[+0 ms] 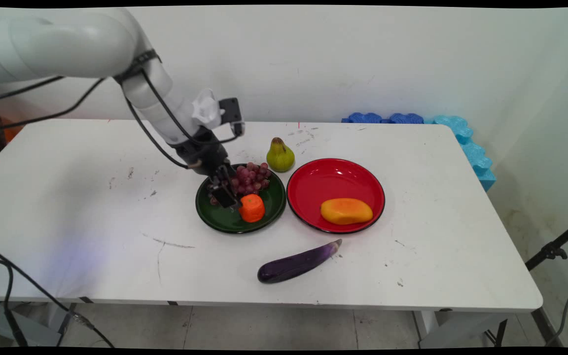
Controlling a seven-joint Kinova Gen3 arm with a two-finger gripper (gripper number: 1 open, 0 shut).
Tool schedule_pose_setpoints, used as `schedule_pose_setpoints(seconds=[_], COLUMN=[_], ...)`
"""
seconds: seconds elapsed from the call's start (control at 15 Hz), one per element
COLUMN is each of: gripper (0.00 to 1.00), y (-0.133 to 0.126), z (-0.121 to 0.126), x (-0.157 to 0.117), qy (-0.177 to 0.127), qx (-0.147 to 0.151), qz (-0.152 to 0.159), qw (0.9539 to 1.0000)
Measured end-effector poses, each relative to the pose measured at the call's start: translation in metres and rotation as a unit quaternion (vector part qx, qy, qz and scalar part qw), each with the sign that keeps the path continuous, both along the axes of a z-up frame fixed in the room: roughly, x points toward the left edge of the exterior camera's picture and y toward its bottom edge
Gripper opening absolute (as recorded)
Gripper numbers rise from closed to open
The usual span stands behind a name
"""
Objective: Pick up the mandarin from the green plate
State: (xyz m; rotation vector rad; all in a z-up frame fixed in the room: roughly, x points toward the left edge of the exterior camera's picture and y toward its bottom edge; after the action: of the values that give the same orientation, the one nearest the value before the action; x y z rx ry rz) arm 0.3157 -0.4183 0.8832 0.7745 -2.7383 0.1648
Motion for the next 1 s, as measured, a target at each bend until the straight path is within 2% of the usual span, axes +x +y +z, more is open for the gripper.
schedule_pose_setpoints(seconds=[0.47,1.0], gripper=[1.00,1.00], y=[-0.014,-0.022], z=[-0.028,-0.046], x=[-0.021,-0.026], qy=[-0.005,-0.016], qx=[-0.004,-0.003], qz=[-0.044,-0.099], qw=[0.9990,0.9950])
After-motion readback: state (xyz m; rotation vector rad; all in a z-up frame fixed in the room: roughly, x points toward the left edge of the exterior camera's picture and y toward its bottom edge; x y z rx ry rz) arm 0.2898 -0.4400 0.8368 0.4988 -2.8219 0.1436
